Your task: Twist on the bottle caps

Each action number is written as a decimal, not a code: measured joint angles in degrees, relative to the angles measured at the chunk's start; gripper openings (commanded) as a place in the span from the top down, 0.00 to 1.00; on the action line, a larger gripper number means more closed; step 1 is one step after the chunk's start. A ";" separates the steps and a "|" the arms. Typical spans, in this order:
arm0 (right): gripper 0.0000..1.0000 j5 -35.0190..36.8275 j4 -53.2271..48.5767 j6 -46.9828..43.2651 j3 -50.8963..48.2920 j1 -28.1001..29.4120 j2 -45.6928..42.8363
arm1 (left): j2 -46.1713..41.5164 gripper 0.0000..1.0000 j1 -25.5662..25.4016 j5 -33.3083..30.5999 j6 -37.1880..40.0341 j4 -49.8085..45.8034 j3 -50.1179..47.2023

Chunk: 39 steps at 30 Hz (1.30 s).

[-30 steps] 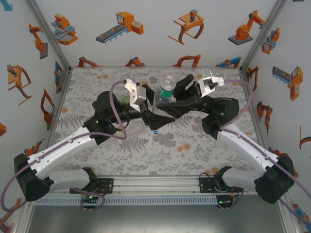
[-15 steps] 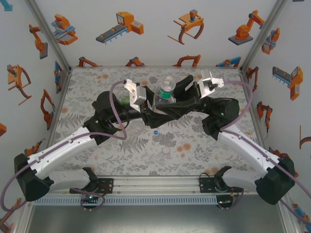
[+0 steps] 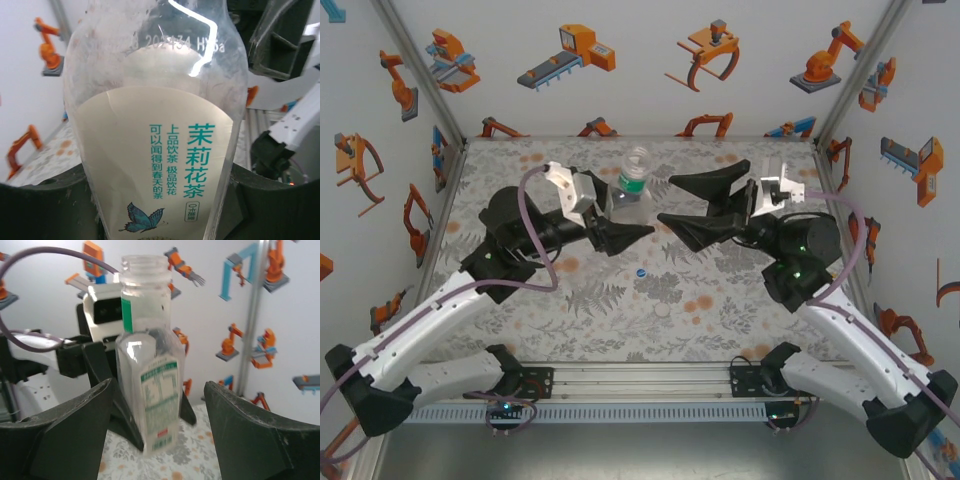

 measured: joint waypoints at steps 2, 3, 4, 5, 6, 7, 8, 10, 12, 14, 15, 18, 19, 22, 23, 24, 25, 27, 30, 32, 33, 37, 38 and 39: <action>0.35 3.82 -5.84 -1.68 0.28 0.22 -0.72 | -0.70 1.00 2.91 0.04 0.26 -1.68 0.63; 0.35 5.99 -8.81 -2.25 0.31 0.39 -0.83 | -0.90 1.00 4.52 0.22 0.42 -2.49 1.07; 0.35 7.63 -11.08 -2.56 0.31 0.61 -0.87 | -0.94 1.00 5.86 0.46 0.46 -3.15 1.44; 0.35 9.84 -14.12 -2.95 0.31 0.98 -0.79 | -0.92 1.00 7.30 0.79 0.57 -3.93 1.84; 0.35 12.13 -17.25 -3.28 0.33 1.55 -0.57 | -0.92 1.00 8.83 1.22 0.66 -4.61 2.08; 0.36 14.10 -20.09 -3.41 0.48 2.23 -0.26 | -0.92 1.00 10.19 1.60 0.81 -5.03 2.14; 0.36 16.20 -22.86 -3.52 0.66 2.97 0.15 | -0.92 1.00 11.69 1.99 0.87 -5.49 2.14; 0.37 20.37 -28.35 -3.45 1.07 4.70 1.36 | -0.85 1.00 14.53 2.84 1.09 -6.32 2.10; 0.39 24.50 -34.23 -3.04 1.75 6.38 3.10 | -0.90 1.00 17.00 3.74 1.66 -6.82 1.68; 0.40 28.22 -40.02 -1.86 2.82 7.63 5.44 | -1.09 1.00 18.60 4.48 3.39 -6.97 0.59; 0.41 29.77 -42.71 -1.22 3.48 8.09 6.78 | -1.25 1.00 18.97 4.81 4.50 -7.08 -0.22; 0.42 33.66 -50.07 1.57 5.68 9.07 11.37 | -1.66 1.00 19.08 5.53 7.80 -7.76 -3.08; 0.42 34.62 -51.82 2.40 6.03 9.38 12.63 | -1.68 1.00 19.08 5.73 8.68 -7.89 -3.87; 0.43 37.05 -57.11 5.18 6.73 10.36 16.22 | -1.68 1.00 19.32 6.23 10.88 -8.63 -5.77; 0.43 37.59 -58.93 6.08 6.95 10.64 17.44 | -1.68 1.00 19.43 6.29 11.43 -9.01 -6.08; 0.43 38.05 -60.35 6.75 7.10 10.86 18.64 | -1.75 1.00 19.47 6.29 11.89 -9.31 -6.34; 0.43 38.49 -61.64 7.37 7.23 11.06 19.65 | -1.92 1.00 19.54 6.29 12.24 -9.53 -6.60; 0.44 39.43 -64.22 8.46 7.26 11.63 21.35 | -2.75 1.00 19.56 6.08 12.85 -10.23 -7.34; 0.45 40.57 -67.28 10.19 7.28 12.57 22.60 | -4.39 1.00 19.56 5.33 13.18 -10.73 -8.35; 0.46 41.00 -68.74 11.67 7.26 12.87 22.75 | -5.07 1.00 19.56 4.81 13.31 -10.82 -8.46; 0.46 41.16 -69.20 12.26 7.26 12.92 22.75 | -5.27 1.00 19.56 4.52 13.38 -10.78 -8.46; 0.47 41.75 -70.93 15.34 7.02 12.96 22.80 | -5.49 1.00 19.56 3.26 13.40 -10.80 -8.46; 0.48 41.75 -71.28 16.06 6.84 13.03 22.82 | -5.49 1.00 19.56 3.08 13.38 -10.80 -8.46; 0.47 41.75 -71.71 16.65 6.71 13.14 22.95 | -5.49 1.00 19.56 3.08 13.38 -10.80 -8.46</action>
